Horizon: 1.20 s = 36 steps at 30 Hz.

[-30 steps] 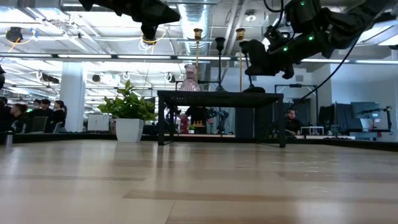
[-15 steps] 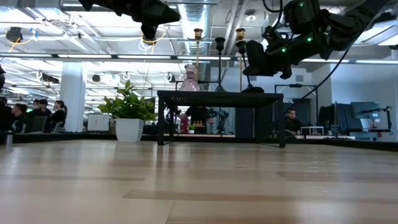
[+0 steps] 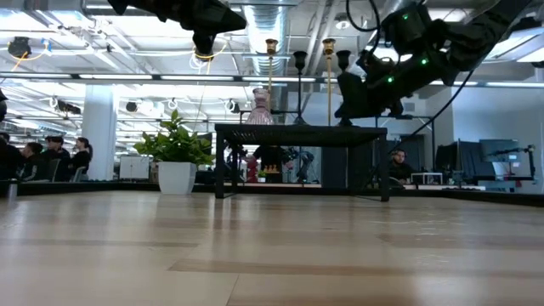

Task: Pick & Place candle stick holders
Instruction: Put the black candle holder on the shelf

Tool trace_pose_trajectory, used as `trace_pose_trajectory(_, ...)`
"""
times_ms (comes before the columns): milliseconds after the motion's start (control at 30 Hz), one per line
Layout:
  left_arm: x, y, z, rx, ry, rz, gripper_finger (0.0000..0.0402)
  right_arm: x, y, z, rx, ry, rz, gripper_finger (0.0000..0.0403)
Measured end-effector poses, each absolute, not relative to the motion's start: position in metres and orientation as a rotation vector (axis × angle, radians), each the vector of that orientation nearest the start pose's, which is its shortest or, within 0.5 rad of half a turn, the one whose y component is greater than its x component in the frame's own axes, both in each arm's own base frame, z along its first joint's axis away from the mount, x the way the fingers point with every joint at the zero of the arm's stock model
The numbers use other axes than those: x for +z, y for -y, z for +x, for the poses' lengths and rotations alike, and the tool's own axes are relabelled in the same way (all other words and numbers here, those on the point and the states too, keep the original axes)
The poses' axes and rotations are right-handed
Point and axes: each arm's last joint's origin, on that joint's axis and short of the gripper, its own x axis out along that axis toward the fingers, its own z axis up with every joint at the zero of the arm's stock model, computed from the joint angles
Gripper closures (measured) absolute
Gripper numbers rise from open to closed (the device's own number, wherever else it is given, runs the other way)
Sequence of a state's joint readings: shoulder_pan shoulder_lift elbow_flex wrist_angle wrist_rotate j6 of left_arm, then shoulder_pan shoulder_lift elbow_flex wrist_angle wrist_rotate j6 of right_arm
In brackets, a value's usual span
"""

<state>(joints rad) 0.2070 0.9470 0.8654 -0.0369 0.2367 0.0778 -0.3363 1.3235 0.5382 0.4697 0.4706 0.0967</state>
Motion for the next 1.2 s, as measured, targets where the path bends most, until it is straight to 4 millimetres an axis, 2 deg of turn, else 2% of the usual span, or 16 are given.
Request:
trace_pose_trajectory(167, 0.346, -0.036, 0.207, -0.035, -0.114, 0.052, 0.0396, 0.200, 0.093, 0.242, -0.794, -0.291, 0.063, 0.0257)
trace_pose_trajectory(433, 0.346, -0.036, 0.207, -0.034, -0.114, 0.051, 0.0396, 0.225, 0.087, 0.231, -0.783, -0.196, 0.058, 0.0171)
trace_pose_trajectory(667, 0.346, -0.036, 0.207, -0.034, -0.114, 0.052, 0.0396, 0.248, 0.066, 0.211, -0.718, -0.185, 0.045, 0.0161)
trace_pose_trajectory(800, 0.346, -0.036, 0.207, -0.035, -0.114, 0.052, 0.0396, 0.255, 0.050, 0.201, -0.659, -0.181, 0.079, 0.0183)
trace_pose_trajectory(900, 0.346, -0.036, 0.207, -0.035, -0.114, 0.052, 0.0396, 0.255, 0.041, 0.196, -0.627, -0.198, 0.128, 0.0216)
trace_pose_trajectory(1033, 0.346, -0.037, 0.207, -0.034, -0.114, 0.051, 0.0396, 0.251, 0.035, 0.195, -0.602, -0.249, 0.122, 0.0288)
trace_pose_trajectory(1133, 0.346, -0.036, 0.207, -0.034, -0.114, 0.049, 0.0396, 0.247, 0.036, 0.198, -0.609, -0.273, 0.119, 0.0361)
trace_pose_trajectory(1200, 0.346, -0.037, 0.207, -0.034, -0.114, 0.048, 0.0396, 0.243, 0.038, 0.201, -0.618, -0.298, 0.116, 0.0391)
